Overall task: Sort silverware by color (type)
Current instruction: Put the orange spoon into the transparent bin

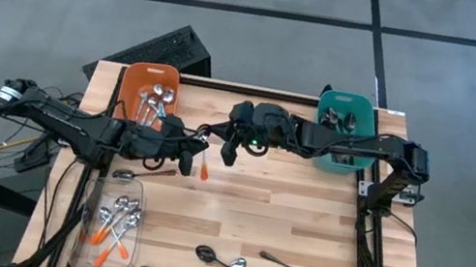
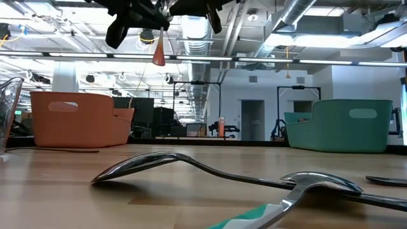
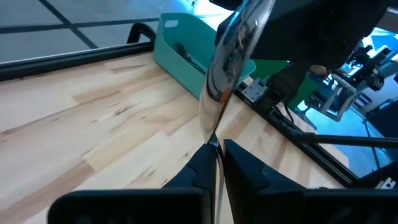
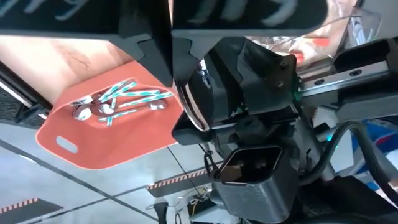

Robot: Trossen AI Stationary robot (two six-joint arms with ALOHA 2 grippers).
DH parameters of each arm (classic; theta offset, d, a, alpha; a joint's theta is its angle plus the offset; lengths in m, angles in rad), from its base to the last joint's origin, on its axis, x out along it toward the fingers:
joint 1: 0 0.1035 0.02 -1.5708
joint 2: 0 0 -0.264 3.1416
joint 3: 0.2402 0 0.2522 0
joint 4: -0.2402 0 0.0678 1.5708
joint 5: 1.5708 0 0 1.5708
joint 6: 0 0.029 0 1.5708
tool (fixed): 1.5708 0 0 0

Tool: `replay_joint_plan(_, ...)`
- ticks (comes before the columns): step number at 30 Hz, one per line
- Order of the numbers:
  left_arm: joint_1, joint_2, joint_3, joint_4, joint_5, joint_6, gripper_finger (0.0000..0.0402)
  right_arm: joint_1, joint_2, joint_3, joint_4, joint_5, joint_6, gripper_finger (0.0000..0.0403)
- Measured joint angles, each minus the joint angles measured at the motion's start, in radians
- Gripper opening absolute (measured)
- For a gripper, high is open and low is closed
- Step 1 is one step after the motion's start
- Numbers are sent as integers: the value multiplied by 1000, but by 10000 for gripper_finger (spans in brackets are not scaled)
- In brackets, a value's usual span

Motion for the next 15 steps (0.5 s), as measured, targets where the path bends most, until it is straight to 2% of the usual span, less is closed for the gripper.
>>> replay_joint_plan(5,20,-8,0,-20,-15,-14,2,-33,0,0,6,-14,29,28)
replay_joint_plan(10,113,-105,-3,-254,-77,6,0,-78,1,1,-32,31,154,78)
replay_joint_plan(12,183,-163,-3,-340,-63,-66,0,-93,2,2,-58,37,169,98)
replay_joint_plan(15,255,-243,-2,-446,22,-179,0,-104,5,2,-101,39,174,125)
